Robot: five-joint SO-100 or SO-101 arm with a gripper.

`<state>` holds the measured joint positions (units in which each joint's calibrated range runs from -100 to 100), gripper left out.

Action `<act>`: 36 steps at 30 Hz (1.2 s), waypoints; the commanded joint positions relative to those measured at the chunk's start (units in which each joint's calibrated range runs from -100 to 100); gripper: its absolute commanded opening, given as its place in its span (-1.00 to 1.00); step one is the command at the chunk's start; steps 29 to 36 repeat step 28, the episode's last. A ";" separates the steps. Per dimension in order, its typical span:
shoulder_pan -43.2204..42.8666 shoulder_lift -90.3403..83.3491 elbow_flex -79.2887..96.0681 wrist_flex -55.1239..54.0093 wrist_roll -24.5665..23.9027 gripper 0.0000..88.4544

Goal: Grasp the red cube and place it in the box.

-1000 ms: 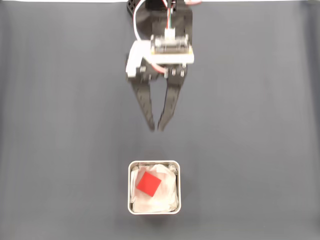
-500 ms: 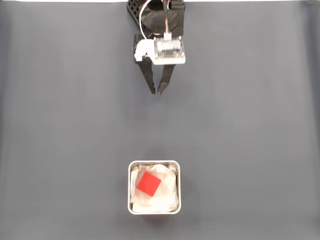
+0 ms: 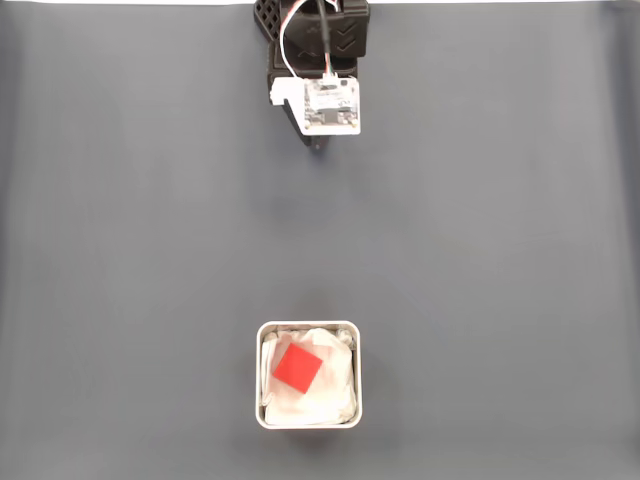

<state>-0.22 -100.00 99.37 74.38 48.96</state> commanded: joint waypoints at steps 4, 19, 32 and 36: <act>-0.42 0.00 0.45 1.27 -1.56 -1.00; -0.42 0.00 0.45 1.44 -0.29 -1.00; -0.42 0.00 0.45 1.44 -0.29 -1.00; -0.42 0.00 0.45 1.44 -0.29 -1.00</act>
